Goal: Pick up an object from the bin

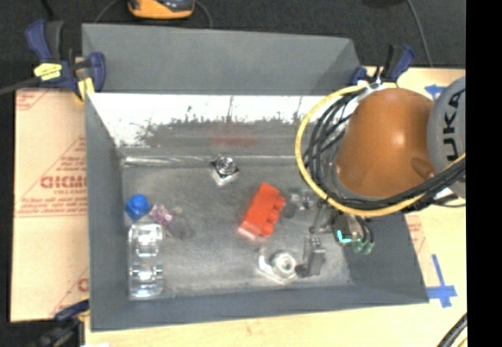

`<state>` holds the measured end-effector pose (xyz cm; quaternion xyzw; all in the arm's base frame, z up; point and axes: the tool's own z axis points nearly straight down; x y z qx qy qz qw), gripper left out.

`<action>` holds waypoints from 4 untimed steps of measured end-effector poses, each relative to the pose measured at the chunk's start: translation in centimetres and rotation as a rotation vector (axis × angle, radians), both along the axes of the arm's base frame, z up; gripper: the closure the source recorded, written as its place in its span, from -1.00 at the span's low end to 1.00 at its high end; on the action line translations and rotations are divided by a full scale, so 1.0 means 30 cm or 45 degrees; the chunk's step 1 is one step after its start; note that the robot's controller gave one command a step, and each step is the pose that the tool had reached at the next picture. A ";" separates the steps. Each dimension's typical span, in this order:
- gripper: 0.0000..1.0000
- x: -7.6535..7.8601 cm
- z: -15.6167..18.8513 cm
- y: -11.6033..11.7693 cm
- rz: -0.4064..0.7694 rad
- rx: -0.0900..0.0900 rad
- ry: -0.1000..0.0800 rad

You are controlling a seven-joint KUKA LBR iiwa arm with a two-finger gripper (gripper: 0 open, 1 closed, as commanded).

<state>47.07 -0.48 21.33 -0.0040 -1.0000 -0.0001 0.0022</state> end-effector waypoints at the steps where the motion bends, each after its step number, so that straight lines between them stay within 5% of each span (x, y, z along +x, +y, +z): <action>1: -1.00 0.020 -0.187 -0.102 0.106 -0.001 -0.002; 2: -1.00 0.077 -0.458 -0.057 0.920 0.003 -0.003; 3: 1.00 0.080 -0.453 -0.058 0.916 0.002 -0.006; 4: 1.00 0.208 0.006 -0.017 0.921 -0.004 -0.021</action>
Offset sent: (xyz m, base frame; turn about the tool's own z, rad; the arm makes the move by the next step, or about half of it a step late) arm 0.0063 -0.0280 -0.0536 -0.0868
